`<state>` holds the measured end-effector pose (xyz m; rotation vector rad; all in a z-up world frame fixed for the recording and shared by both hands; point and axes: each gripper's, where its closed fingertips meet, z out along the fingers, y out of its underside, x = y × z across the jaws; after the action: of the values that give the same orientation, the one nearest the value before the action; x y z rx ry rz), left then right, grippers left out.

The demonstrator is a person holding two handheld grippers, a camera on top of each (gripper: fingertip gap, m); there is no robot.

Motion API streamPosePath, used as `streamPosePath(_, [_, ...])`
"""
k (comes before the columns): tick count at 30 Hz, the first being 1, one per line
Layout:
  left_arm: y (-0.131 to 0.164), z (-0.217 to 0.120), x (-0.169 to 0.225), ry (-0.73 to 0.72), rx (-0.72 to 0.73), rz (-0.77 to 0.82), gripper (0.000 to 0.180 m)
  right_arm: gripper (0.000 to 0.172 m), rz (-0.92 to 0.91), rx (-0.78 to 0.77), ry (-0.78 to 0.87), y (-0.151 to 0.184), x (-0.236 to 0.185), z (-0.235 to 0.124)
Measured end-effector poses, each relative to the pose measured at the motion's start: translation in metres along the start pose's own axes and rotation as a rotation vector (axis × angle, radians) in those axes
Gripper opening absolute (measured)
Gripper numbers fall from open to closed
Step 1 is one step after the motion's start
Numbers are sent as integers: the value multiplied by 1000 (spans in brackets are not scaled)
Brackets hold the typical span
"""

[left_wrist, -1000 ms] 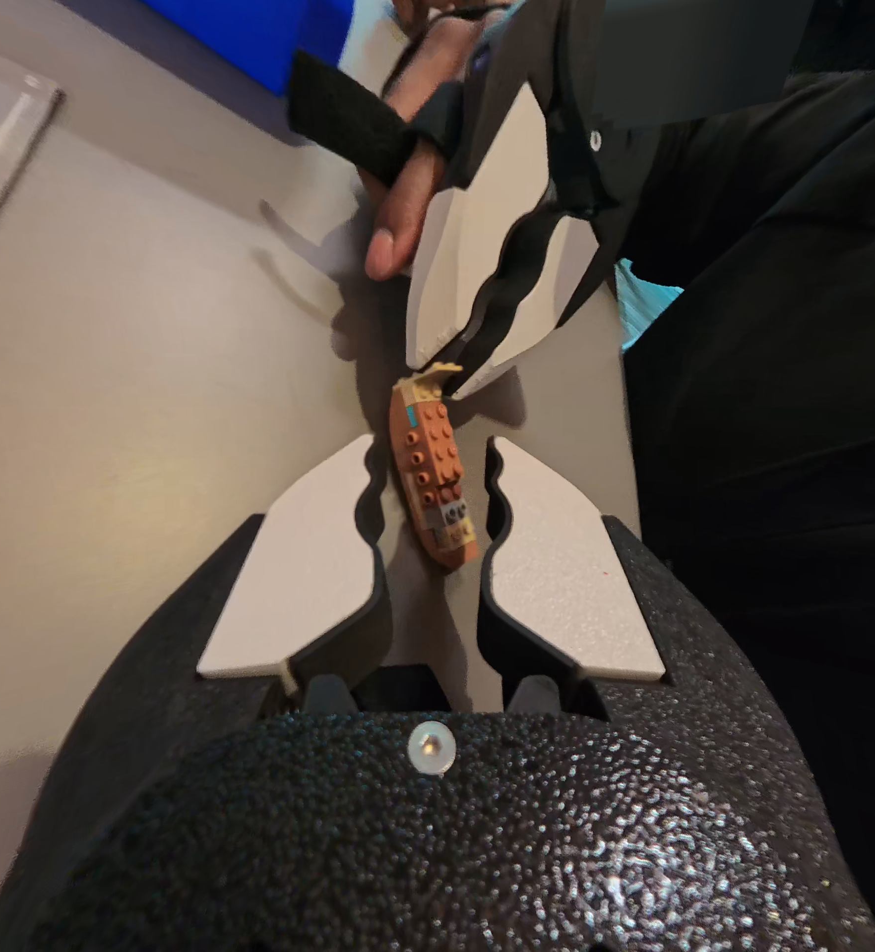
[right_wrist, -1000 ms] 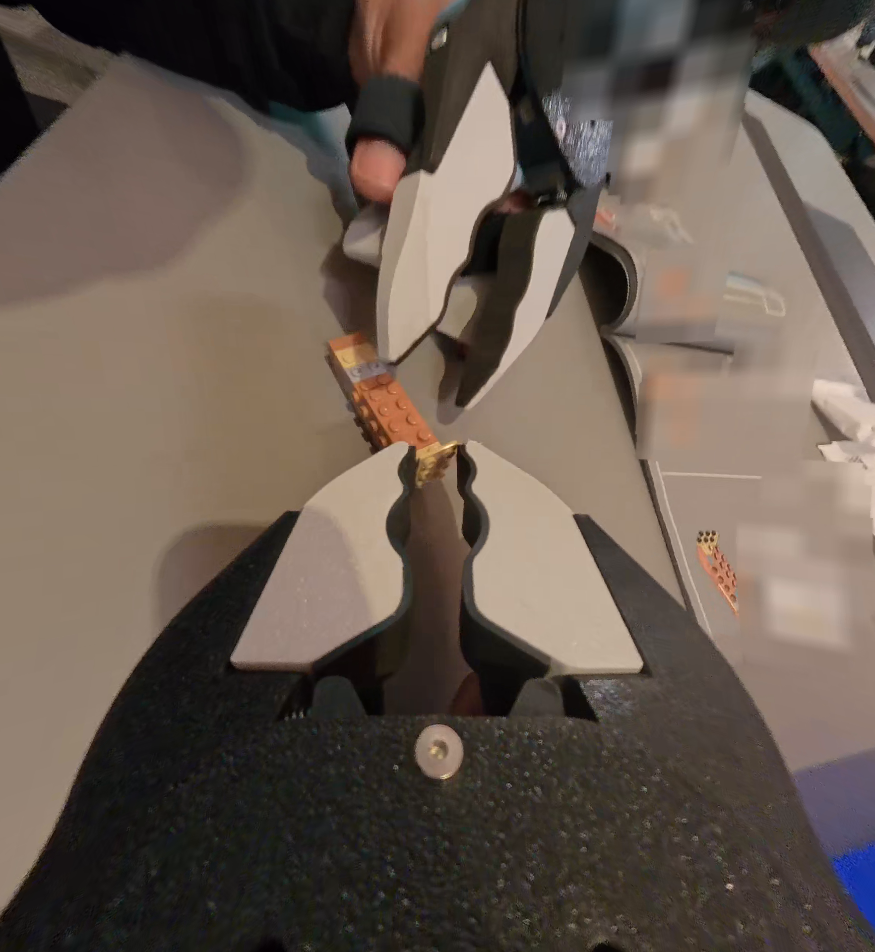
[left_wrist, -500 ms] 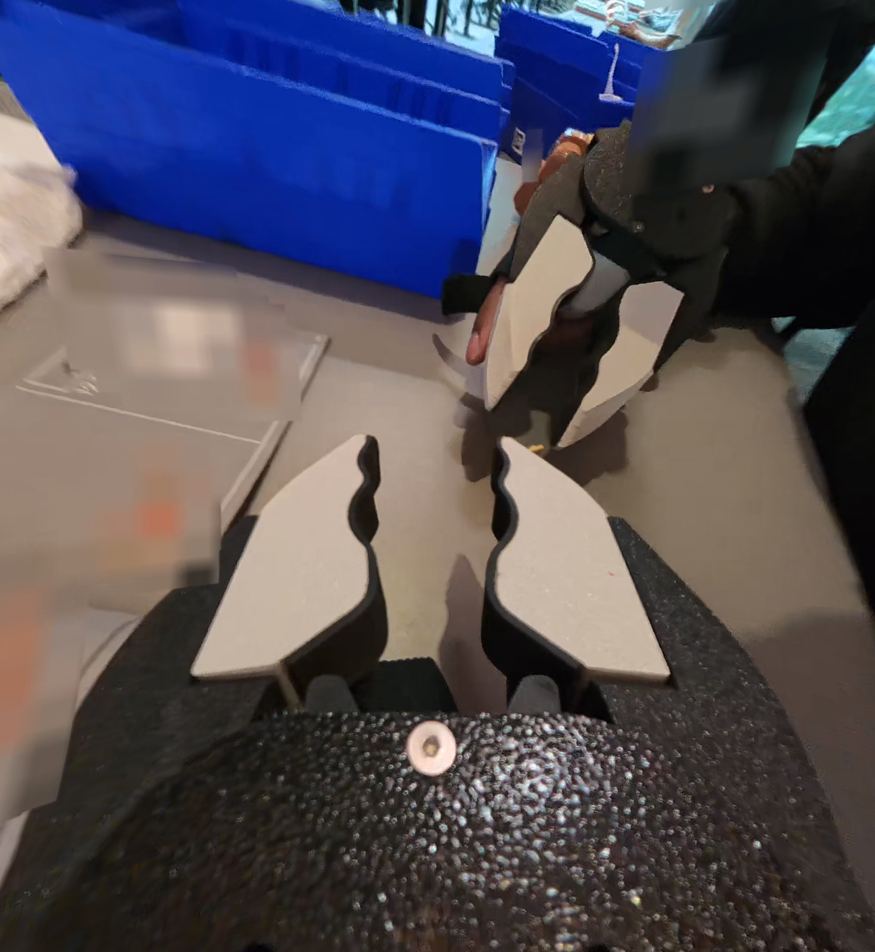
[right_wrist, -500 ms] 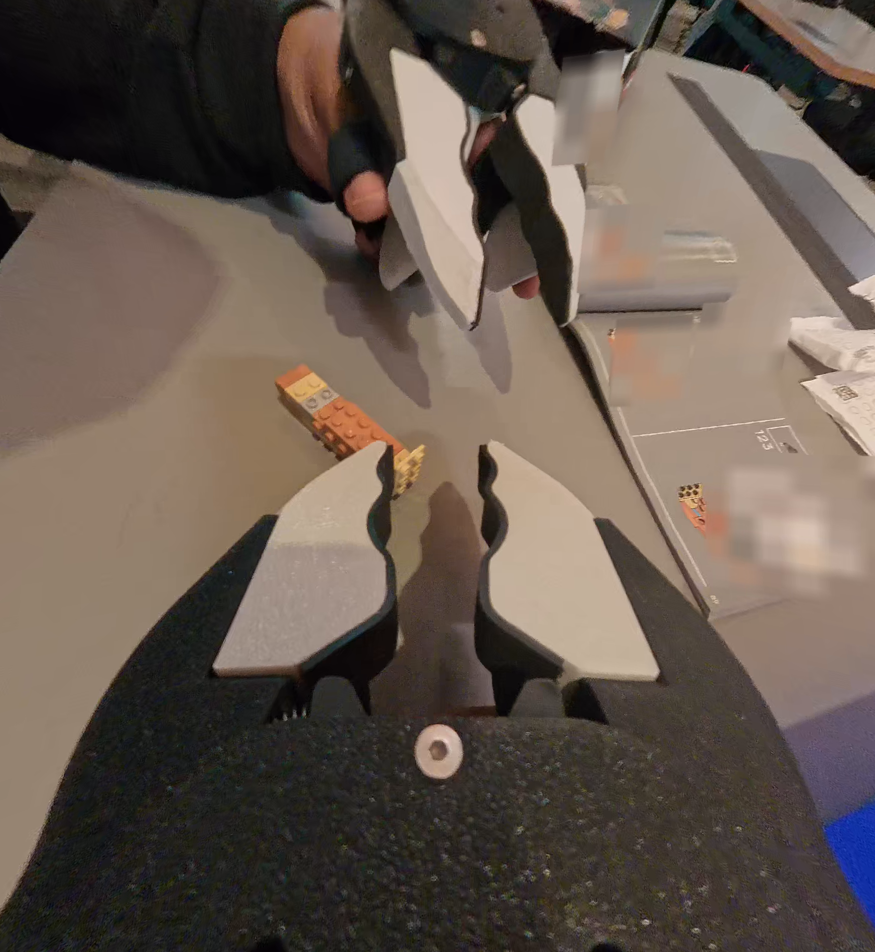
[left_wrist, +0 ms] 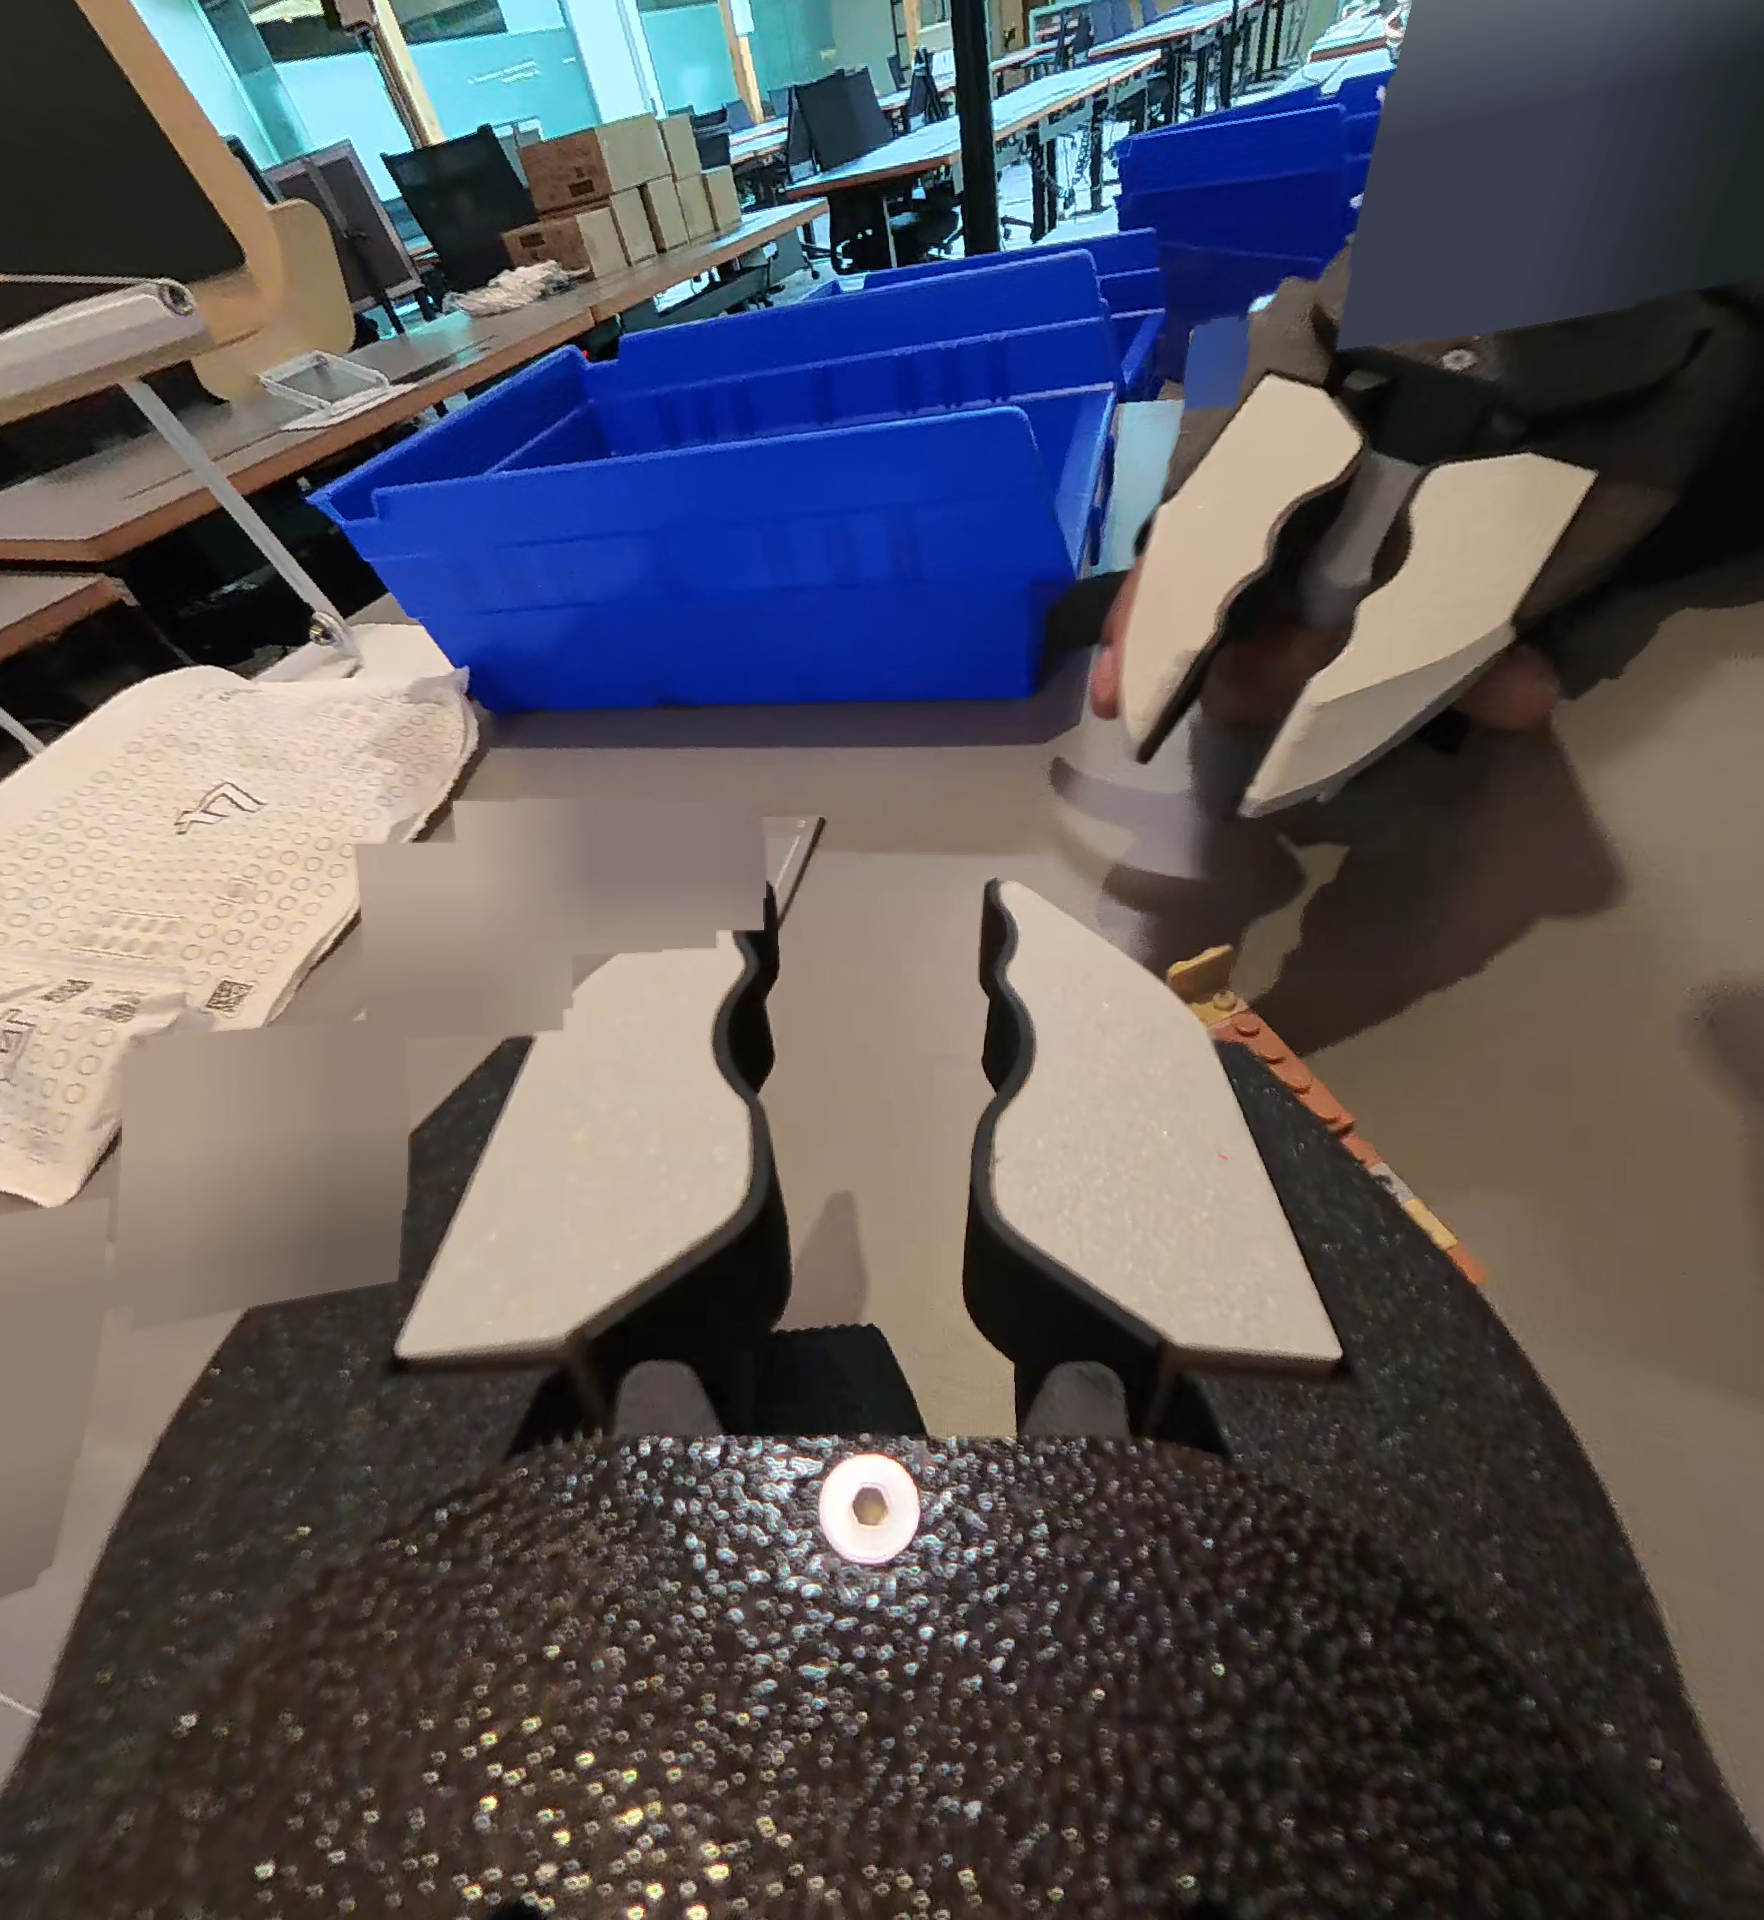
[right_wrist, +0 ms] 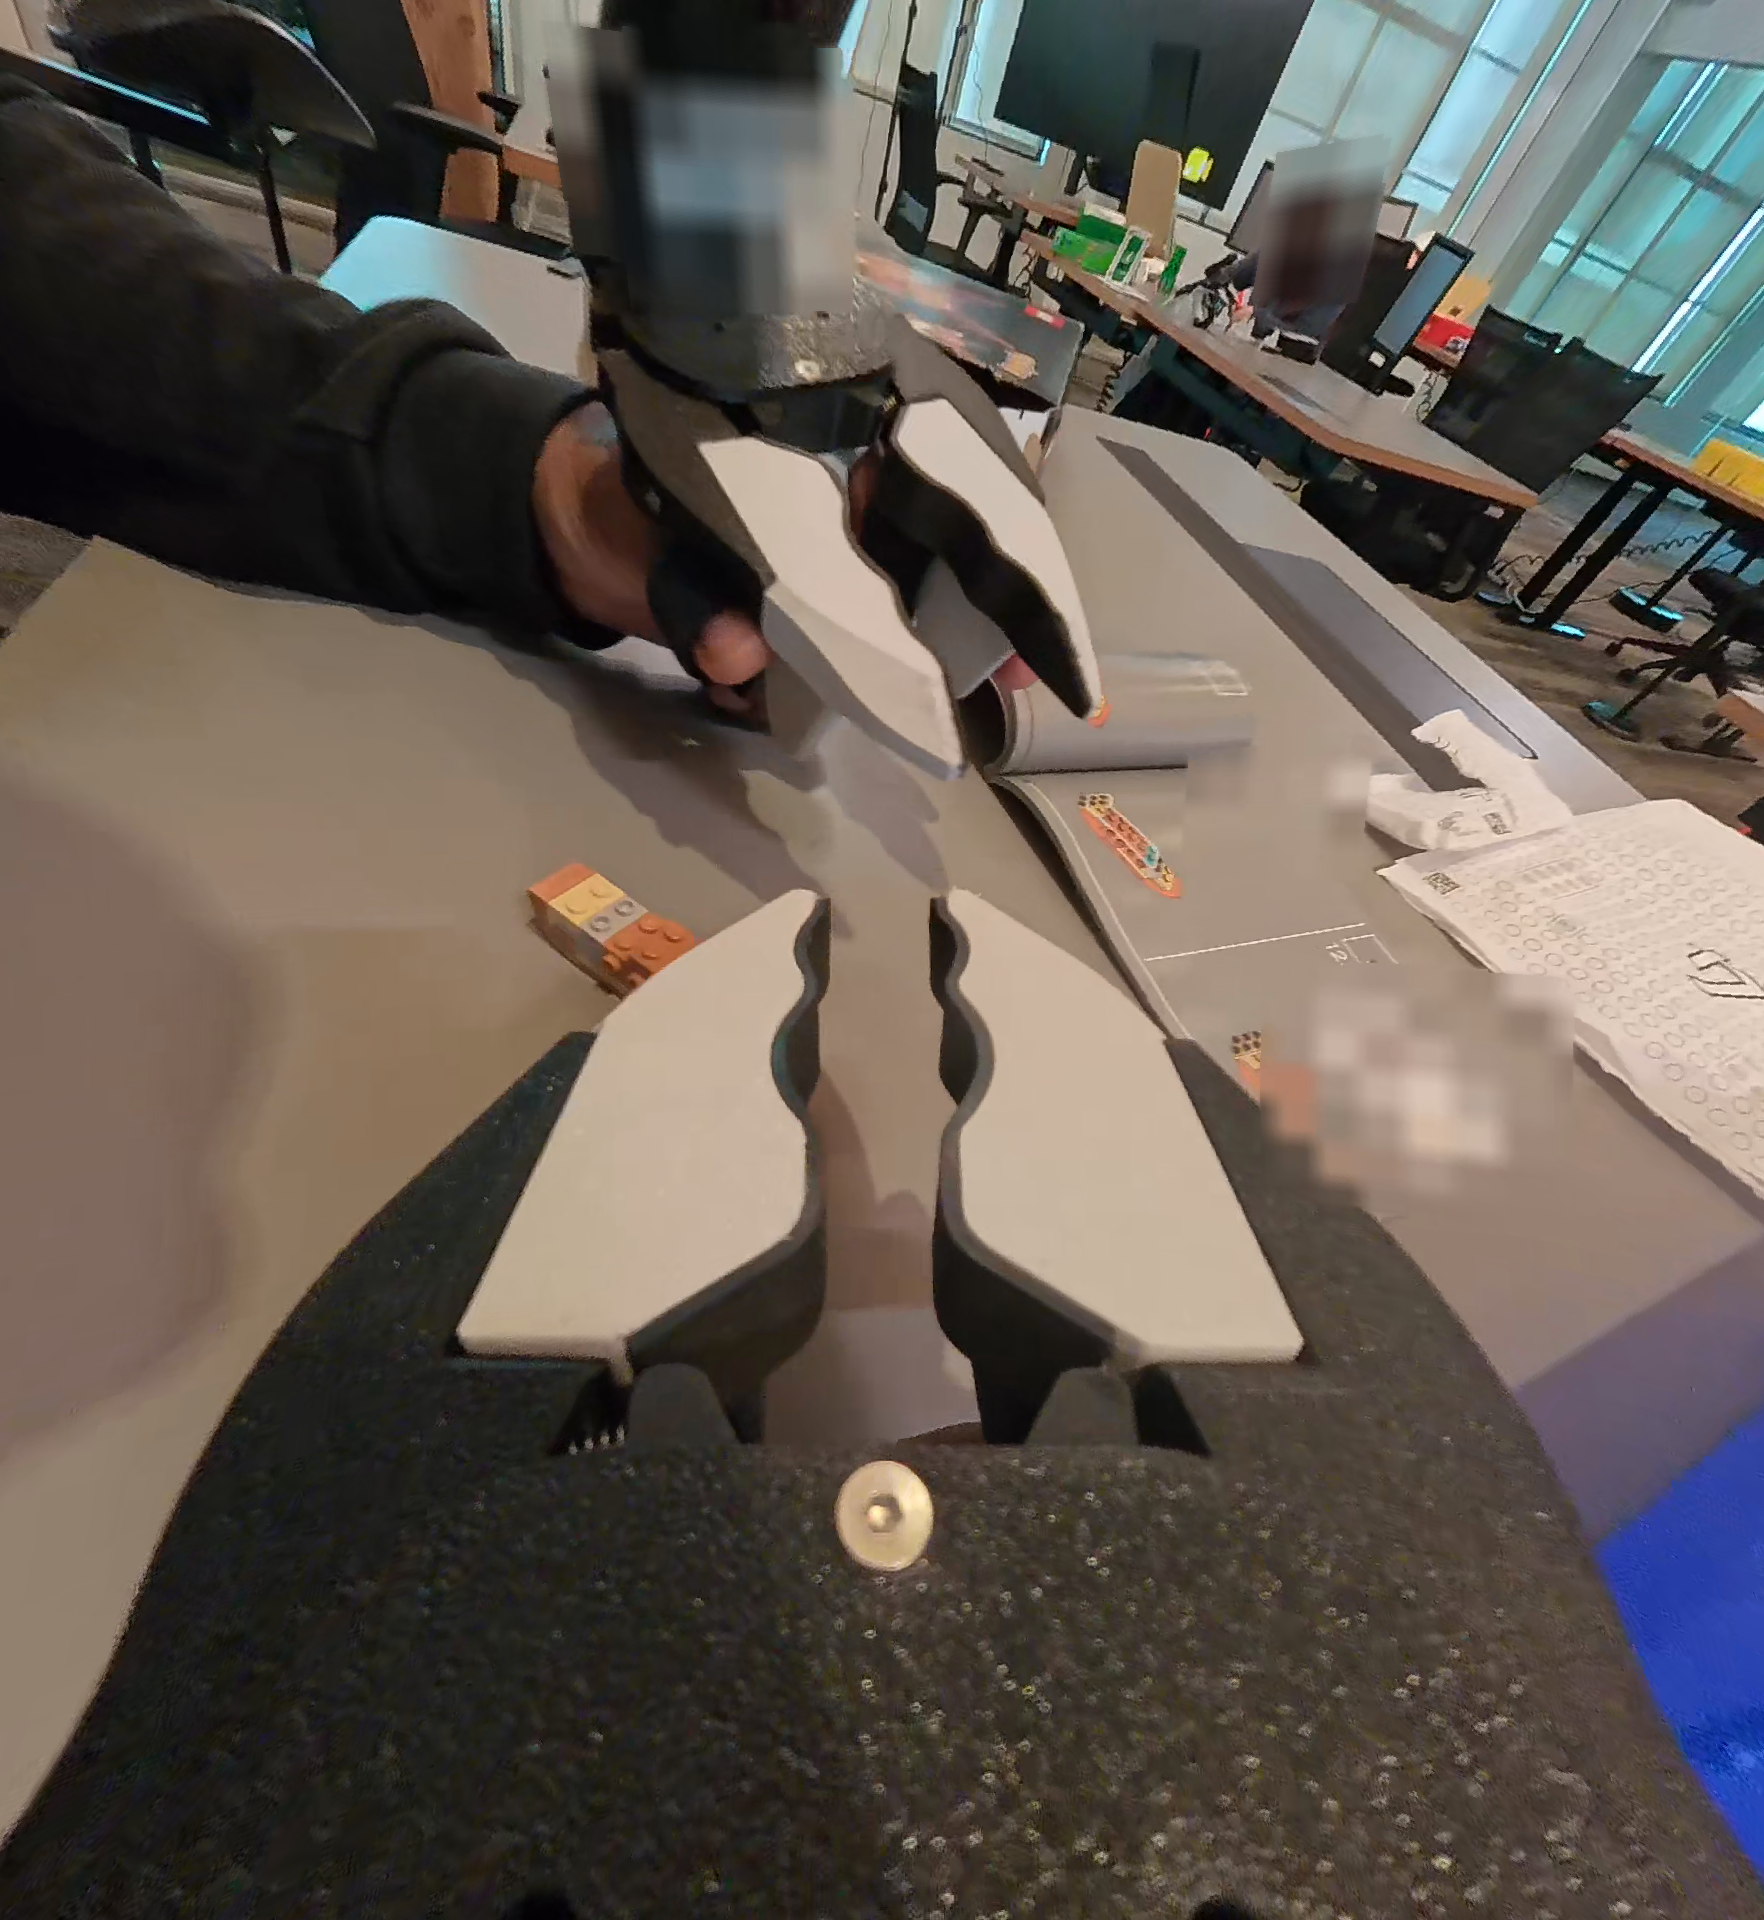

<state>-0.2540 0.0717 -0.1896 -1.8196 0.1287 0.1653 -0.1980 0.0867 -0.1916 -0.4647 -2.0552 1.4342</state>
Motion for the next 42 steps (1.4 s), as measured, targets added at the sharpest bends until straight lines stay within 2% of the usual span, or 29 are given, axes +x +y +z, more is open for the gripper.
streamPosePath(7, [0,0,-10,-41,14,28,35,16,-47,38,32,-35,9,-30])
streamPosePath(11, [0,1,-15,-69,12,42,34,15,-106,-33,97,-37,36,-61])
streamPosePath(14, [1,1,-17,-81,6,57,34,14,-166,-125,182,-30,70,-94])
streamPosePath(18, [3,2,-19,-95,-6,71,33,13,-254,-396,277,0,133,-151])
streamPosePath(21, [4,3,-23,-107,-8,61,33,13,-187,-691,284,45,176,-183])
streamPosePath(26, [0,0,-23,-114,20,72,31,9,-17,-1138,48,124,189,-188])
streamPosePath(29, [1,-2,-20,-106,19,83,31,11,-31,-1348,-112,155,178,-197])
streamPosePath(32, [1,-5,-17,-90,21,81,31,12,-24,-1434,-140,166,179,-201])
streamPosePath(42, [3,-10,-11,-76,9,66,30,19,67,-1493,-172,170,165,-194])
